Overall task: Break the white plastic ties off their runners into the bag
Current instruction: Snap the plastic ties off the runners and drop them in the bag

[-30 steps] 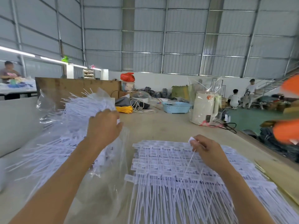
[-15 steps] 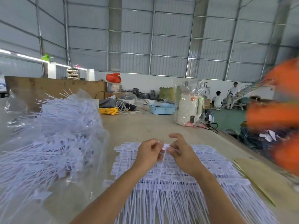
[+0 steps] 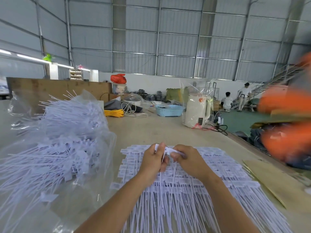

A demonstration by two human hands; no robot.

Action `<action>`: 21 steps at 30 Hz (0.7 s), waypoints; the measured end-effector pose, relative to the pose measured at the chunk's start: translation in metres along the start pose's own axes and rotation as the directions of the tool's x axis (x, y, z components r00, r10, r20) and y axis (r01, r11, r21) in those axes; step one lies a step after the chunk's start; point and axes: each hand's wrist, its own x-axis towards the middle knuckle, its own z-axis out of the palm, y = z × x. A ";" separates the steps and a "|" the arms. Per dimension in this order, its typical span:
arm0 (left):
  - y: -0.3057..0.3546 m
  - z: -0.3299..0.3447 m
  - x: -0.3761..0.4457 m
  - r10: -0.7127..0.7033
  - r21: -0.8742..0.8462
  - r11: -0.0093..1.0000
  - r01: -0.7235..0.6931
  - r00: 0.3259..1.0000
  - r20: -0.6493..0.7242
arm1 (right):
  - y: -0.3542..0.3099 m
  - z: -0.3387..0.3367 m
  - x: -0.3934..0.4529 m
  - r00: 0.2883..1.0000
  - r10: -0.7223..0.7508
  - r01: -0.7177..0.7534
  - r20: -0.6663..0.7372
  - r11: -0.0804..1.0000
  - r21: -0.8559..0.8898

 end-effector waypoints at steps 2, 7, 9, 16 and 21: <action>0.000 -0.001 0.000 0.003 0.007 1.000 -0.003 1.000 0.028 | -0.002 0.000 -0.001 1.000 -0.017 0.017 0.000 1.000 0.026; 0.003 -0.003 0.002 -0.032 -0.029 0.999 0.034 0.997 0.070 | -0.006 -0.001 -0.002 0.999 -0.044 0.045 -0.010 0.998 0.040; 0.004 -0.002 0.004 -0.055 -0.052 0.997 0.057 0.997 0.052 | -0.007 0.000 -0.001 0.998 -0.062 0.062 -0.025 0.998 -0.015; 0.008 -0.021 0.009 -0.142 -0.004 0.990 0.142 0.990 -0.016 | 0.021 -0.030 -0.009 0.960 0.034 -0.071 -0.279 0.990 -0.126; 0.009 -0.026 0.015 -0.102 -0.305 0.948 0.088 0.994 -0.032 | -0.009 -0.025 -0.003 0.951 -0.027 0.039 -0.307 0.999 0.032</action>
